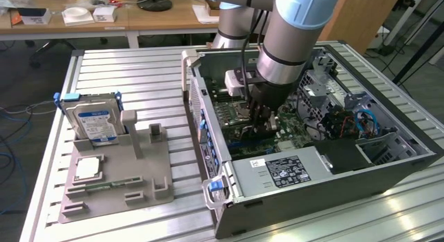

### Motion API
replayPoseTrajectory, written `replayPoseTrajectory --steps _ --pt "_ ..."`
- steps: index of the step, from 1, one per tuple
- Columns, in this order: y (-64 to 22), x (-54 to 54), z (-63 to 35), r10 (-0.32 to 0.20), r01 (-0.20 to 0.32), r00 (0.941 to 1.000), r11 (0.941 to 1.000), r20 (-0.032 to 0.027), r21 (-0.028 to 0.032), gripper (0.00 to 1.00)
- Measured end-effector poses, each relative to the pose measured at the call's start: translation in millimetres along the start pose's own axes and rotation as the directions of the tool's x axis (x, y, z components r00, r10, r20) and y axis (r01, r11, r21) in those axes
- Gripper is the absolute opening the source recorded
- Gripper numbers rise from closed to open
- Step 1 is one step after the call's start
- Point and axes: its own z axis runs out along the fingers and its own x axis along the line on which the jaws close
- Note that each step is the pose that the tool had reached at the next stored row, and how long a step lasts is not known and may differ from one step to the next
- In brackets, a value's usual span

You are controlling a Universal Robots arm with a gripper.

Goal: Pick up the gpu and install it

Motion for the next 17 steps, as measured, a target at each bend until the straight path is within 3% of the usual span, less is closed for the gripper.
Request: replayPoseTrajectory --steps 4,17 --pt "0.0 0.2 -0.9 0.0 0.0 1.0 1.0 -0.0035 0.0 0.26" --pt "0.2 0.6 0.7 0.0 0.0 1.0 1.0 -0.0045 0.0001 0.26"
